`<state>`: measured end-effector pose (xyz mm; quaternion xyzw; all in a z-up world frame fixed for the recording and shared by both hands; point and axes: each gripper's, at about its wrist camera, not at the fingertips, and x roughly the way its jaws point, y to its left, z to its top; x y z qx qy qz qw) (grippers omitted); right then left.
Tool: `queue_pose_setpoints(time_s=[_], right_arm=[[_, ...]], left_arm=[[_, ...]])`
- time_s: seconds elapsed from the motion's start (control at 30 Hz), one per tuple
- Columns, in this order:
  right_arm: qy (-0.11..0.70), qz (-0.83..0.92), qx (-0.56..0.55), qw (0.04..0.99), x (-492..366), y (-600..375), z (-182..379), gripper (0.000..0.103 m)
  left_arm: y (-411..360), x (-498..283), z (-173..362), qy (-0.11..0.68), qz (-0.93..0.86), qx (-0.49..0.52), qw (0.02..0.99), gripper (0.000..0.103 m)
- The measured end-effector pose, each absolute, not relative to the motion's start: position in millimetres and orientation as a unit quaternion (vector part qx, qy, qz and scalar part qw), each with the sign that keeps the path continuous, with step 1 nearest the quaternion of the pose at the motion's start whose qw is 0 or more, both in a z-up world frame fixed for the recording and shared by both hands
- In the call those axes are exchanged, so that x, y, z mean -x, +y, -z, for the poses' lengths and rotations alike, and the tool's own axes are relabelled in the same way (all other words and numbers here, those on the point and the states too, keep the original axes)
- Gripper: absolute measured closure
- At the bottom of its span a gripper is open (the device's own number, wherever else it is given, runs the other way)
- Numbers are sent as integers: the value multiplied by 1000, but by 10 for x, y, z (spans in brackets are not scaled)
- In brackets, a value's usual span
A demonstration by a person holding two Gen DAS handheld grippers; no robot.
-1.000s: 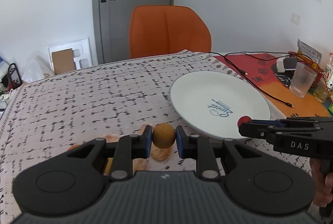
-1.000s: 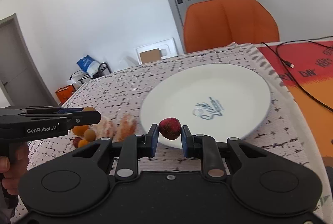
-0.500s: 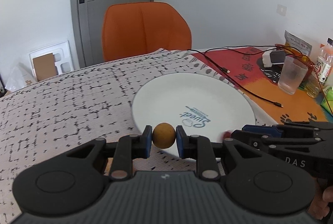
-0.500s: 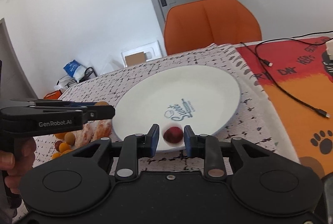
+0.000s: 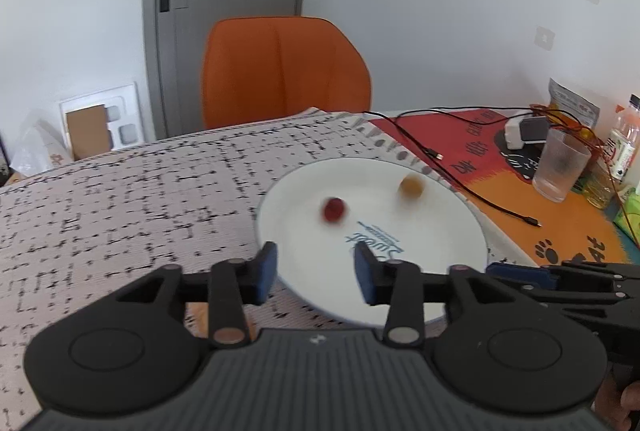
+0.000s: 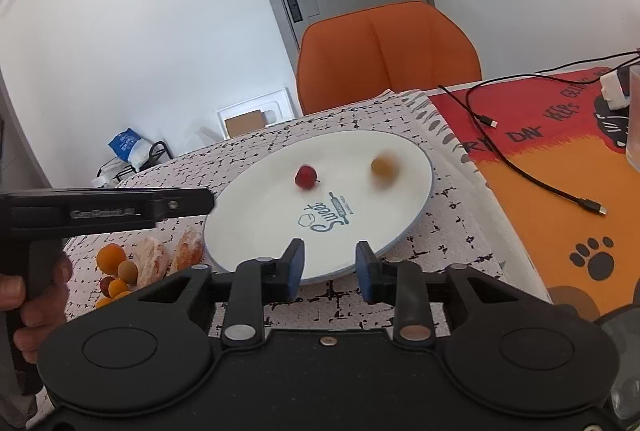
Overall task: Organize fruits
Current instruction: 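Carry both fruits over the white plate and open both tools to drop them, then withdraw both open tools from the plate back toward the fruit pile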
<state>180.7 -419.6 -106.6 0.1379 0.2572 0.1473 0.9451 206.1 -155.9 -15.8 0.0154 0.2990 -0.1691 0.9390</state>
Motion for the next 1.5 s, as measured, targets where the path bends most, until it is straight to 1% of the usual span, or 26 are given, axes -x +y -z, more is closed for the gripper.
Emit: queue_pose_setpoints(time_s=[0.1, 0.13, 0.17, 0.2, 0.23, 0.27, 0.37, 0.43, 0.47, 0.53, 0.63, 0.77, 0.9, 1.1, 1.43, 1.5], right_arm=[[259, -145, -140, 945, -1793, -4172, 1081, 64], [260, -145, -141, 944, -1788, -4162, 1083, 60], [259, -146, -142, 944, -1780, -4154, 1081, 58], [257, -145, -143, 945, -1767, -4141, 1073, 52], [254, -144, -144, 946, -1760, -4137, 1067, 46], [250, -144, -142, 947, -1744, -4125, 1055, 45], [241, -143, -134, 950, -1691, -4070, 1007, 33], [236, -142, -134, 952, -1663, -4048, 980, 22], [233, -142, -134, 953, -1645, -4036, 964, 19], [229, -143, -139, 953, -1618, -4022, 934, 9], [219, -149, -147, 953, -1558, -4004, 896, 1], [217, -151, -144, 954, -1507, -3932, 866, 0], [218, -154, -147, 952, -1492, -3862, 868, 0], [209, -150, -137, 957, -1430, -3748, 852, 0], [215, -160, -131, 954, -1417, -3567, 855, 0], [219, -170, -129, 952, -1416, -3517, 862, 0]], left_arm=[[-1440, -2011, 128, 296, 160, -4, 942, 42], [-1400, -1994, 114, 294, 156, -1, 943, 40], [-1363, -1976, 97, 293, 149, 1, 944, 33], [-1327, -1956, 79, 291, 141, 1, 946, 26], [-1294, -1934, 60, 287, 133, 0, 949, 24], [-1261, -1909, 40, 282, 125, 0, 951, 22], [-1166, -1833, -13, 270, 101, -4, 958, 21], [-1108, -1788, -44, 265, 83, -9, 961, 21], [-1077, -1769, -58, 264, 77, -9, 961, 21], [-993, -1727, -91, 262, 69, -2, 963, 21], [-863, -1645, -141, 258, 59, 10, 964, 21], [-728, -1547, -199, 251, 51, 13, 966, 21], [-601, -1446, -243, 242, 39, 17, 969, 14], [-452, -1316, -287, 229, 37, 17, 972, 10], [-198, -1194, -245, 237, 33, 36, 970, 9], [-148, -1168, -230, 237, 30, 39, 970, 4]])
